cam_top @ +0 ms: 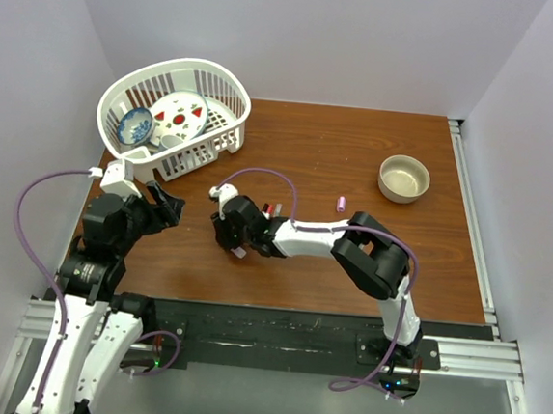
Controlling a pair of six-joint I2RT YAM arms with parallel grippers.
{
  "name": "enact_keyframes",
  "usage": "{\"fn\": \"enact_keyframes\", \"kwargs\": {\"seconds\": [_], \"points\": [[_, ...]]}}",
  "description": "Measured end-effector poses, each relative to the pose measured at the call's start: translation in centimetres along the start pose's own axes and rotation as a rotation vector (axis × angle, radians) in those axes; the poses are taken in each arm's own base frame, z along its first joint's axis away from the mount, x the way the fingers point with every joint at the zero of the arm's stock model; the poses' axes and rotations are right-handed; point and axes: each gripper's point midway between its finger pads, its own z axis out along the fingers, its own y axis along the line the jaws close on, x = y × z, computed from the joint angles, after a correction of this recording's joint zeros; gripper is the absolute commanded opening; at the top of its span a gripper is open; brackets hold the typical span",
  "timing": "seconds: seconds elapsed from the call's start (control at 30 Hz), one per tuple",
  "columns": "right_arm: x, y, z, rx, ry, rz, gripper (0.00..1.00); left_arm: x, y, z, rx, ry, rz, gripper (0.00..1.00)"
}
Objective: Insert the pens into the pen caps
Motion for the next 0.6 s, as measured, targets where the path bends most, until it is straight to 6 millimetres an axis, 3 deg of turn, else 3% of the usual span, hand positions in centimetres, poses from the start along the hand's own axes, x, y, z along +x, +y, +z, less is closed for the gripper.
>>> {"fn": "enact_keyframes", "kwargs": {"seconds": [0.1, 0.27, 0.47, 0.6], "points": [[-1.5, -1.8, -0.6, 0.053, -0.028, 0.119, 0.0, 0.8, -0.6, 0.3, 0.041, 0.026, -0.022, 0.72], [-6.3, -3.8, -2.6, 0.132, -0.143, 0.263, 0.0, 2.4, -1.8, 1.4, 0.141, 0.056, -0.078, 0.71], [-12.1, -3.8, -5.7, 0.188, -0.312, 0.427, 0.0, 7.1, -2.5, 3.9, 0.265, 0.184, -0.149, 0.7], [-14.0, -3.8, -7.1, 0.206, -0.372, 0.509, 0.0, 7.8, -3.2, 5.0, 0.305, 0.224, -0.158, 0.71]]}}
